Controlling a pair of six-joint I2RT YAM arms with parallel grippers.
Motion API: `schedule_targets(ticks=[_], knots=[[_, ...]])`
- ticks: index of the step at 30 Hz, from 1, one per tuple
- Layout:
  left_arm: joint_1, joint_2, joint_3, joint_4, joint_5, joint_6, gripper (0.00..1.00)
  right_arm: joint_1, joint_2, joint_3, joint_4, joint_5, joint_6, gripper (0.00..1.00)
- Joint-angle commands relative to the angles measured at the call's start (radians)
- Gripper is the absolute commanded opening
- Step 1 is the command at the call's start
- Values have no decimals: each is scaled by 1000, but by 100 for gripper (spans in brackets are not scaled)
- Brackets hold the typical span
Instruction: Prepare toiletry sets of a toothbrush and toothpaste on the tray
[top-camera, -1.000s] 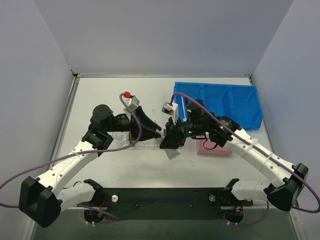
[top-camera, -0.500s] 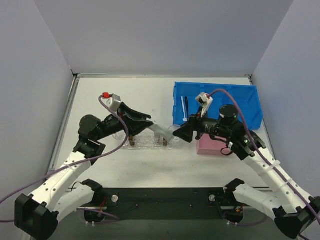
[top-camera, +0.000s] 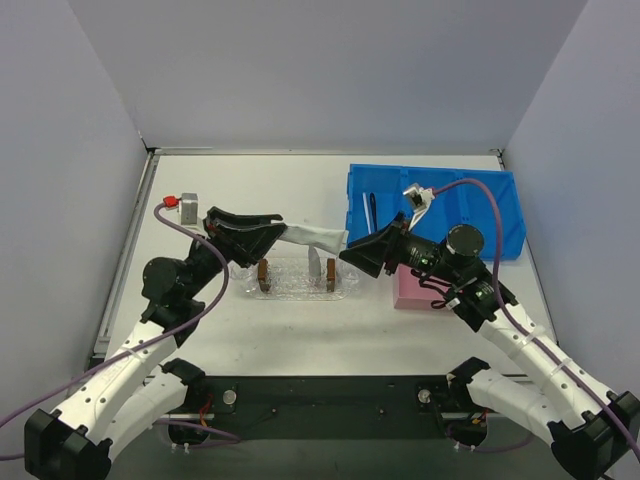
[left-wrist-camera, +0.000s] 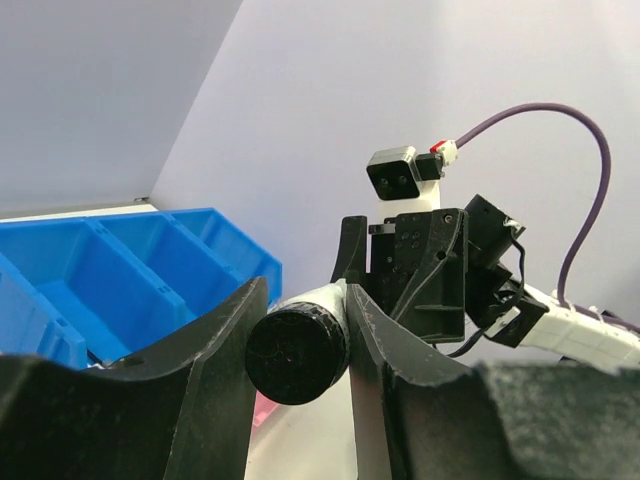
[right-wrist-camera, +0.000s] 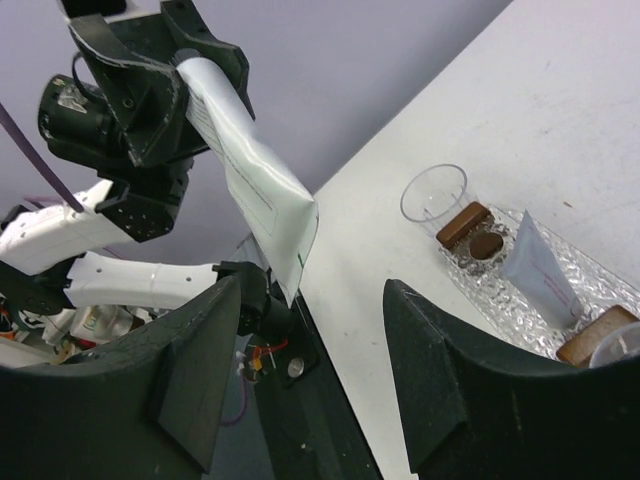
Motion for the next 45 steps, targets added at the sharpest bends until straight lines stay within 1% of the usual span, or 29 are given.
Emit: schedule_targets(ticks=[1, 6, 10, 16, 21, 24, 27, 36, 39, 40, 42, 43, 45], knots=[[2, -32, 3, 110, -53, -72, 0, -1, 5, 1, 249, -45, 85, 53], [2, -37, -5, 118, -54, -83, 0, 20, 31, 9, 284, -40, 109, 49], [2, -32, -10, 133, -53, -87, 0, 41, 60, 20, 303, -36, 115, 43], [2, -27, -14, 144, -42, -97, 0, 71, 100, 29, 357, -19, 121, 36], [2, -30, -17, 144, -40, -98, 0, 72, 100, 31, 360, 3, 120, 36], [2, -34, -17, 144, -40, -97, 0, 72, 90, 31, 352, 18, 114, 40], [2, -34, -17, 144, -39, -97, 0, 72, 77, 32, 338, 32, 105, 40], [2, -37, -19, 142, -33, -98, 0, 71, 77, 31, 369, 36, 117, 33], [2, -37, -17, 142, -30, -98, 0, 72, 85, 31, 392, 33, 132, 26], [2, -35, -16, 142, -23, -98, 0, 72, 86, 31, 398, 35, 135, 15], [2, -32, -14, 141, -19, -95, 0, 72, 90, 31, 409, 33, 143, 3], [2, -30, -16, 139, -11, -92, 0, 72, 90, 31, 409, 33, 143, 0], [2, -30, -13, 126, -10, -83, 0, 71, 88, 31, 410, 38, 143, 0]])
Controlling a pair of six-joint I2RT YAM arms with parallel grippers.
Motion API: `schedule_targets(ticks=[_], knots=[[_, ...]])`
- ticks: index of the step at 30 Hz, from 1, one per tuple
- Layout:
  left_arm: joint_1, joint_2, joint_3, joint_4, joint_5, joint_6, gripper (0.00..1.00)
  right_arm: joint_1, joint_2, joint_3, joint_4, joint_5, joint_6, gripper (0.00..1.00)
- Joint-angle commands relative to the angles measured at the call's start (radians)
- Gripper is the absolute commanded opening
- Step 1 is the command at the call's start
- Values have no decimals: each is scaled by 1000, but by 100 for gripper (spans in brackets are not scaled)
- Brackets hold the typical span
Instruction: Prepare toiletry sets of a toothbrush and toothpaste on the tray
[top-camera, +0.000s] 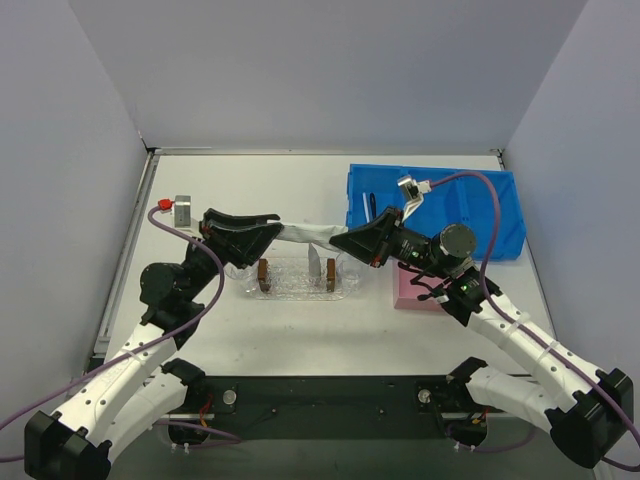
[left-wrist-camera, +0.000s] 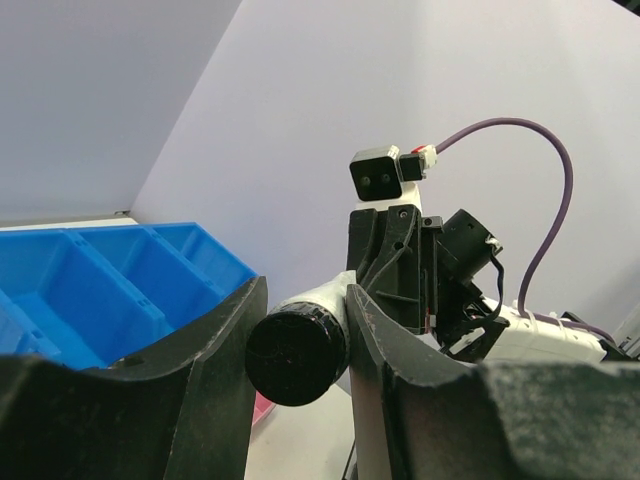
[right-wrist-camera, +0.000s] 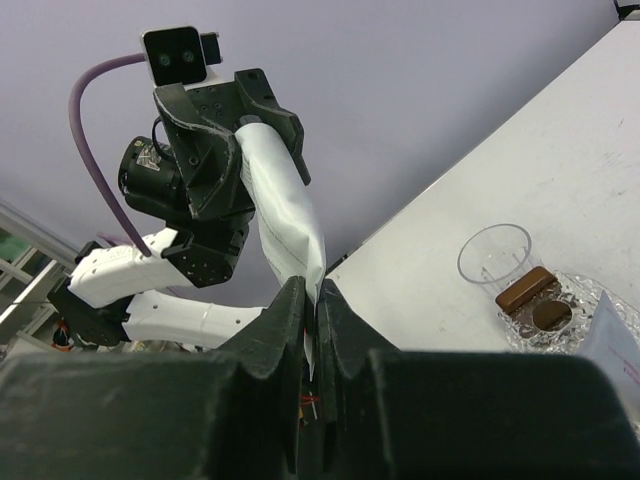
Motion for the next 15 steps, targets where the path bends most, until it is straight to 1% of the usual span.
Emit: schedule_targets(ticks=[1, 3, 4, 5, 6, 7, 8, 10, 11, 13, 14, 15], knots=[[2, -13, 15, 53, 22, 4, 0, 4, -10, 33, 112, 5, -14, 0], [2, -13, 18, 19, 19, 18, 0, 2, -21, 35, 94, 13, -26, 0], [2, -13, 20, 10, 19, 27, 2, 2, -26, 39, 78, 19, -35, 0], [3, -13, 21, -9, 19, 45, 10, 1, -41, 45, 28, 27, -44, 0], [3, -16, 27, -24, 21, 57, 34, -2, -49, 53, -7, 49, -75, 0], [3, -18, 35, -41, 22, 73, 46, -5, -58, 71, -47, 59, -90, 0], [3, -22, 41, -88, 24, 112, 58, -7, -75, 85, -134, 71, -111, 0], [9, -30, 79, -153, 35, 165, 75, -10, -98, 131, -237, 109, -189, 0], [12, -31, 93, -227, 33, 221, 78, -10, -116, 147, -343, 126, -214, 0], [20, -39, 144, -303, 20, 280, 82, -11, -130, 177, -431, 166, -277, 0], [21, -44, 159, -373, 10, 339, 84, -11, -142, 205, -509, 177, -293, 0], [23, -50, 171, -406, 1, 369, 85, -13, -147, 222, -546, 189, -311, 0]])
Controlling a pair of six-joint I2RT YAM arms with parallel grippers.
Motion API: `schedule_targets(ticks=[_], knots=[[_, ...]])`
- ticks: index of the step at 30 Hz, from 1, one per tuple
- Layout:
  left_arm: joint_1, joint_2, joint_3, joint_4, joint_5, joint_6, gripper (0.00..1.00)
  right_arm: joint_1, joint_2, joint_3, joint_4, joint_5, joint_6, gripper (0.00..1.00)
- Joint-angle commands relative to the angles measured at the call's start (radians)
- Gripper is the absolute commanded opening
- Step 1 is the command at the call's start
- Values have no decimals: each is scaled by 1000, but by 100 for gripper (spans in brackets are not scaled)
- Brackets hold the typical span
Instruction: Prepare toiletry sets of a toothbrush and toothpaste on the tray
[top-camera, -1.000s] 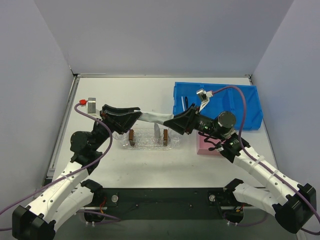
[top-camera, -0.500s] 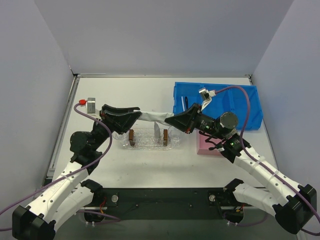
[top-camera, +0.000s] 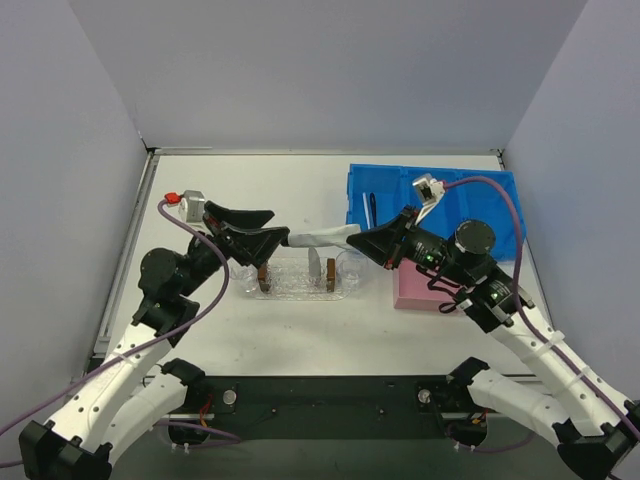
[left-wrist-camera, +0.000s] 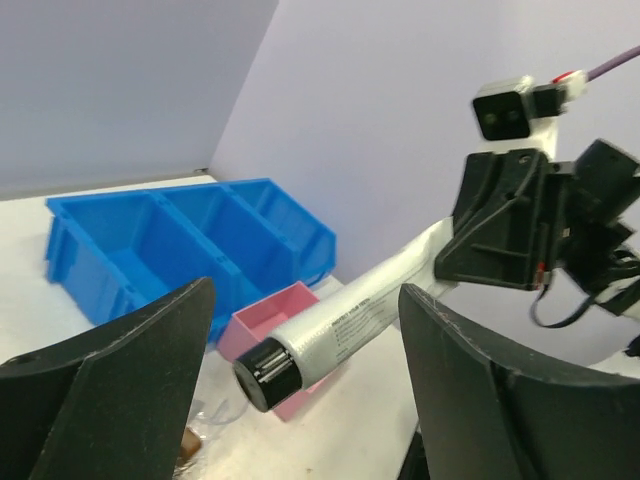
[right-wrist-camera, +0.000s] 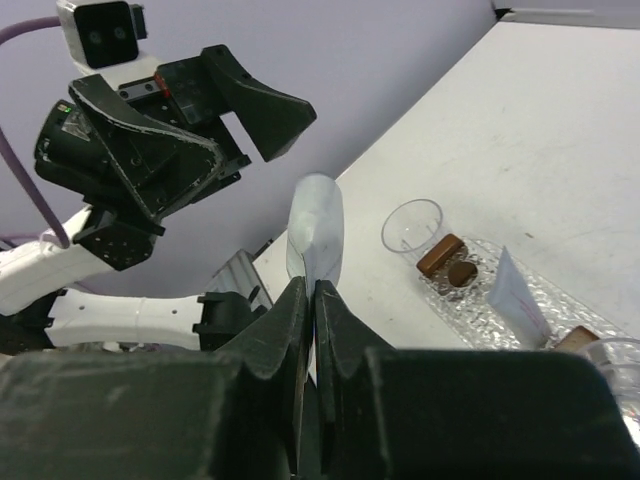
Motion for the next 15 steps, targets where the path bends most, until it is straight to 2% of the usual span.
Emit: schedule_targets(ticks=[1, 9, 10, 11, 15], knots=[[13, -41, 140, -202, -40, 218, 86, -10, -56, 128, -229, 98, -166, 0], [15, -65, 261, -516, -91, 605, 87, 1, 48, 386, -628, 160, -207, 0], [15, -68, 273, -597, -91, 646, 87, 8, 68, 414, -665, 167, -207, 0], [12, -71, 284, -625, -97, 714, 87, 34, 111, 440, -731, 180, -207, 0], [-13, -117, 217, -609, -216, 760, 87, 158, 202, 554, -822, 345, -229, 0]])
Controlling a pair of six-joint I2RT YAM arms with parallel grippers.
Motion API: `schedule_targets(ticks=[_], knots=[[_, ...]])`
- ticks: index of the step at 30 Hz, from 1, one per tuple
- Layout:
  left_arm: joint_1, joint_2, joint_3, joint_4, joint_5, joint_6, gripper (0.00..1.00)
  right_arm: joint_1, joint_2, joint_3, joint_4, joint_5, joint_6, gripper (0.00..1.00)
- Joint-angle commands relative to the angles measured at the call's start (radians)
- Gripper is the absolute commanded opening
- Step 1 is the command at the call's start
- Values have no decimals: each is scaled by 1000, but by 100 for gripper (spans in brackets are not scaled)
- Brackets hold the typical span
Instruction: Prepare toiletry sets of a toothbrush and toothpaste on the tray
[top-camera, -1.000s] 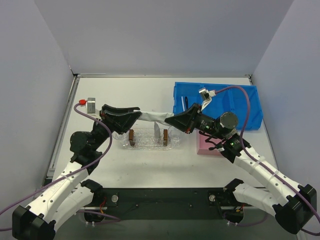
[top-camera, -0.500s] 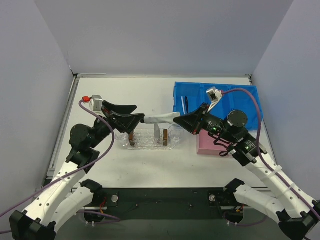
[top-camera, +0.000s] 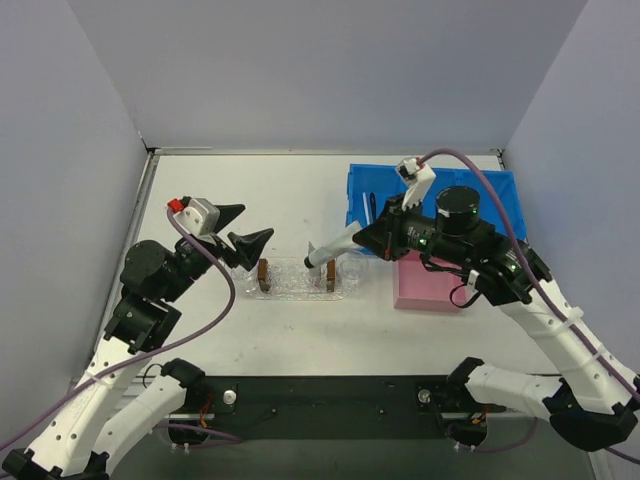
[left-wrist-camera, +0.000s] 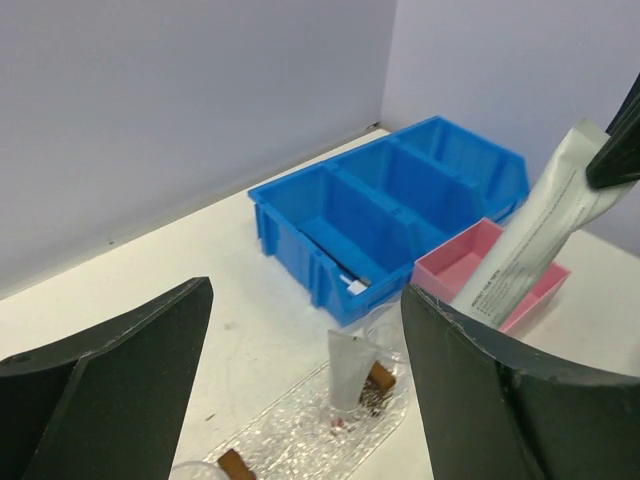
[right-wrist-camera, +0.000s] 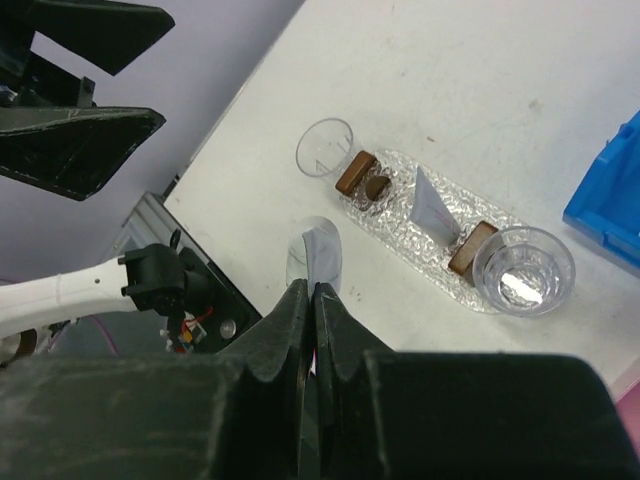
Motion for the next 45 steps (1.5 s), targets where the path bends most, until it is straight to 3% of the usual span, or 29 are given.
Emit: schedule_targets(ticks=[1, 12, 25, 45], knots=[[-10, -52, -30, -71, -114, 165, 87, 126, 90, 131, -139, 171, -30, 0], [-10, -97, -71, -88, -429, 110, 87, 311, 310, 247, -143, 476, -71, 0], [-4, -92, -85, -91, -483, 103, 86, 416, 532, 416, -136, 679, -148, 0], [5, -74, -84, -98, -496, 95, 86, 417, 730, 501, -167, 709, -172, 0]])
